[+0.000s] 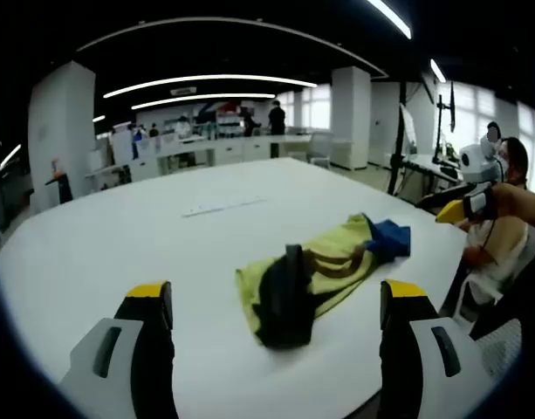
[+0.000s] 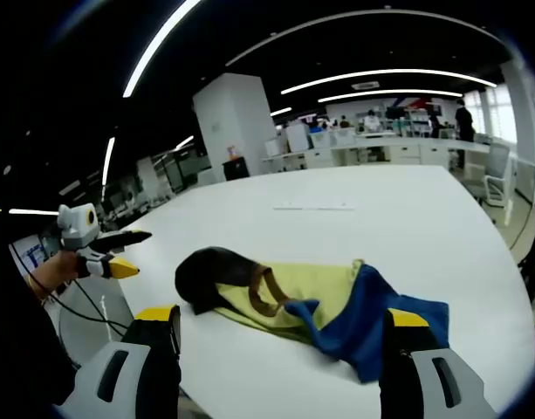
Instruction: Fold the garment on the visible template until the final outline fits inside the template.
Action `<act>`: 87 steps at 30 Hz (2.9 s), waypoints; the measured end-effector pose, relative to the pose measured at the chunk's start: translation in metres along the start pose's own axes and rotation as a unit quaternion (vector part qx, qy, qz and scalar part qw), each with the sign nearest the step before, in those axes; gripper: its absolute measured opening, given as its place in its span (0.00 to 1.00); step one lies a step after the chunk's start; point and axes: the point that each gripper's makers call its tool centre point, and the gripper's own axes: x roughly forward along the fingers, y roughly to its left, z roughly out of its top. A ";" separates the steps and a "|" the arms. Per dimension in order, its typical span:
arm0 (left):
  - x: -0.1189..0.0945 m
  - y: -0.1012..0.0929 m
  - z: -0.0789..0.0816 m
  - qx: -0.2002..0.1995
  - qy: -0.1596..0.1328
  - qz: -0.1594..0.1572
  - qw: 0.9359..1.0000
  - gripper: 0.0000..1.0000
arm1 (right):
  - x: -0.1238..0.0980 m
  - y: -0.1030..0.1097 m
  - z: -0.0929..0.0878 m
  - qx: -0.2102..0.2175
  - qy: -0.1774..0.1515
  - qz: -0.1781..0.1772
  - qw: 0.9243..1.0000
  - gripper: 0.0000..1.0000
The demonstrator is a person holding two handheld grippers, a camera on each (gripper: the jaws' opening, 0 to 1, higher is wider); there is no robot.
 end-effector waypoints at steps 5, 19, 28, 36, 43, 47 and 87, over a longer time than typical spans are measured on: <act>0.002 -0.002 0.004 -0.002 -0.006 -0.004 1.000 0.96 | 0.002 0.001 -0.003 -0.004 0.012 0.005 1.000 0.96; 0.000 0.001 0.006 -0.012 -0.009 0.000 1.000 0.95 | 0.003 0.000 -0.003 -0.020 0.018 0.007 1.000 0.94; -0.002 0.005 0.005 -0.018 -0.010 0.005 1.000 0.94 | 0.005 0.003 -0.003 -0.022 0.020 0.014 0.999 0.94; 0.003 0.001 0.003 -0.018 -0.008 0.000 1.000 0.93 | 0.008 0.002 -0.005 -0.027 0.025 0.014 0.999 0.94; 0.005 -0.003 0.003 -0.015 -0.008 -0.006 1.000 0.91 | 0.008 -0.003 -0.002 -0.030 0.019 0.009 0.999 0.87; 0.005 -0.005 0.000 -0.009 -0.002 -0.012 1.000 0.88 | 0.009 -0.004 -0.004 -0.027 0.024 0.014 0.999 0.83; 0.065 -0.013 0.011 -0.045 0.002 -0.083 0.996 0.44 | 0.060 -0.045 -0.005 0.069 0.053 0.037 0.995 0.32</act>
